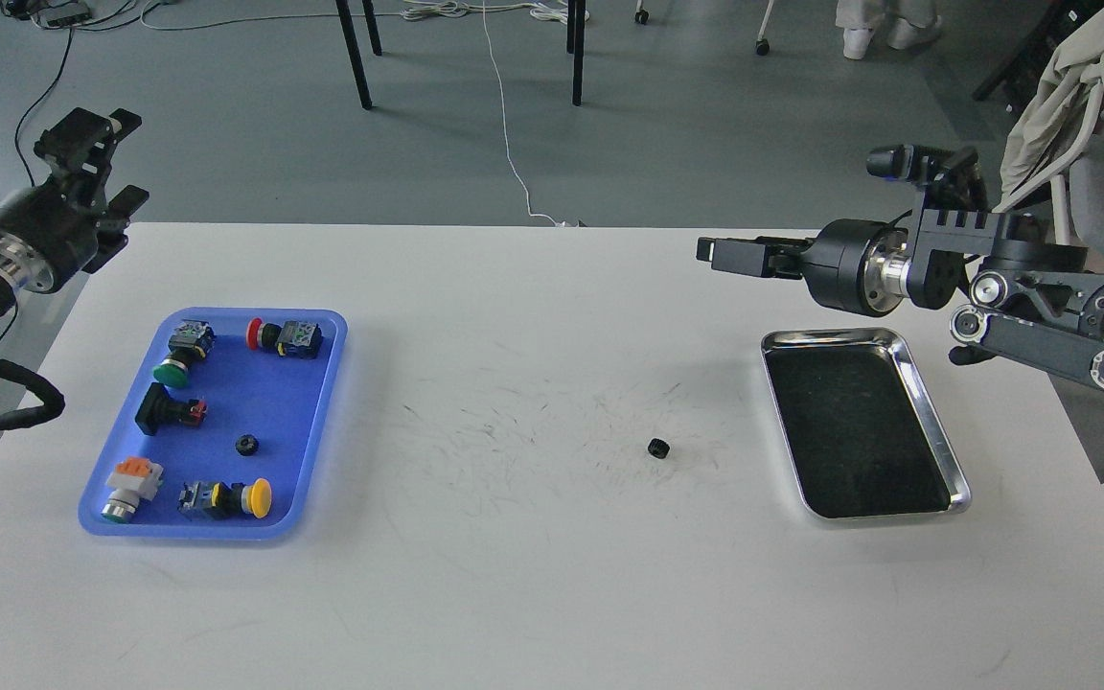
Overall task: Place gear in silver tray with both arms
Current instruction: 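Reach the right gripper toward the black gear on the table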
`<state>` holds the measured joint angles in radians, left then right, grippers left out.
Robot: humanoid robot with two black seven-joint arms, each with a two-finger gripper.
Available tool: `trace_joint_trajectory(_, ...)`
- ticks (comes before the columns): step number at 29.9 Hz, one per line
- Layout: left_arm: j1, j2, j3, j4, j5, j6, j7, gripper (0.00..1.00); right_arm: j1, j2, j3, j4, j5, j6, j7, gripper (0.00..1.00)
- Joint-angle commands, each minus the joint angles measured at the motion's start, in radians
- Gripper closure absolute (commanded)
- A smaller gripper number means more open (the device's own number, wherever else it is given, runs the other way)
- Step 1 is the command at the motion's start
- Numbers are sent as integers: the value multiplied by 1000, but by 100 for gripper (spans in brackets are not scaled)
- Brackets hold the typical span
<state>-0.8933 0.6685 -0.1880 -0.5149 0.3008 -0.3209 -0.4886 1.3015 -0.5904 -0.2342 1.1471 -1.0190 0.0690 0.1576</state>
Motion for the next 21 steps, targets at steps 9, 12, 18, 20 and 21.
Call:
trace_joint_trajectory(9, 17, -14, -31, 21, -100, -168, 0, 3, 33, 43, -2, -4, -170, 186, 2, 2)
trace_joint_trajectory(12, 20, -15, -53, 24, -129, -168, 0, 4, 42, 44, -2, -9, -158, 193, 2, 1)
trace_joint_trajectory(18, 31, -33, -99, 26, -241, -168, 42, 4, 42, 44, -2, -24, -78, 187, 4, 1)
trace_joint_trajectory(20, 34, -36, -108, 27, -271, -168, 100, 4, 41, 44, -4, -30, -82, 190, 5, 1)
trace_joint_trajectory(21, 36, -40, -113, 27, -284, -168, 107, 4, 41, 46, -4, -30, -90, 192, 7, 1)
